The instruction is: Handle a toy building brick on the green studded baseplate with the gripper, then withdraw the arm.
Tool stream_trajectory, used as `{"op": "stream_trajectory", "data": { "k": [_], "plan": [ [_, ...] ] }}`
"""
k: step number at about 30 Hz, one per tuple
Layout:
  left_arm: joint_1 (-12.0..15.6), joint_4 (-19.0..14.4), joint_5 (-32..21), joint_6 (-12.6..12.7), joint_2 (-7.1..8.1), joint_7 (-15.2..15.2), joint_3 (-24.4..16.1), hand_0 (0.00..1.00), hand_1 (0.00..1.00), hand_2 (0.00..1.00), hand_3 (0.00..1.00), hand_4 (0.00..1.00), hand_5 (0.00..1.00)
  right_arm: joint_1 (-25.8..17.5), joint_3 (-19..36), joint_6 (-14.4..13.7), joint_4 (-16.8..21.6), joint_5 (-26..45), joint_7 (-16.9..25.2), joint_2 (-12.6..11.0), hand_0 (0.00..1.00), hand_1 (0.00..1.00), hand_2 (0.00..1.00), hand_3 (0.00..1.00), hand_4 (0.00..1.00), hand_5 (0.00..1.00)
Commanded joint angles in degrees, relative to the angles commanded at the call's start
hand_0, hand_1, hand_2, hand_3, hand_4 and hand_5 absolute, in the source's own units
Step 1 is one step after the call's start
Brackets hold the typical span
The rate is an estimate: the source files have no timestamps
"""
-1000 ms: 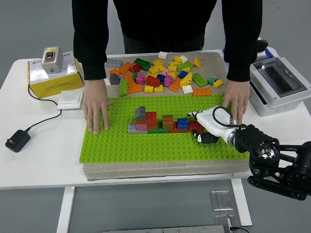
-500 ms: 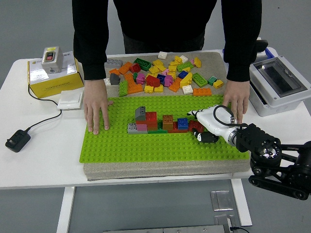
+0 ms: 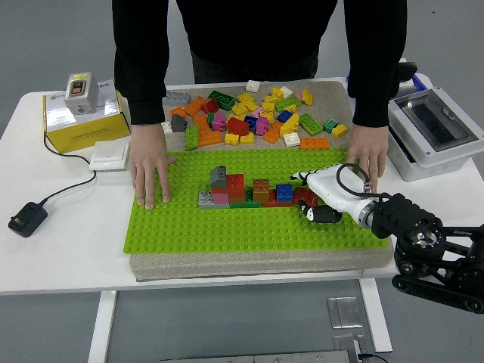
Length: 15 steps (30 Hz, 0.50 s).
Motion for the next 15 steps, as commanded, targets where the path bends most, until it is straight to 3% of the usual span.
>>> {"op": "stream_trajectory", "data": {
  "k": [15],
  "plan": [
    [0.0, 0.0, 0.5, 0.1, -0.05, 0.0, -0.4, 0.689, 0.637, 0.550, 0.635, 0.121, 0.641, -0.2, -0.1, -1.2, 0.1, 1.4, 1.1, 0.8, 0.107, 0.170, 0.725, 0.878, 0.474, 0.409]
  ]
}}
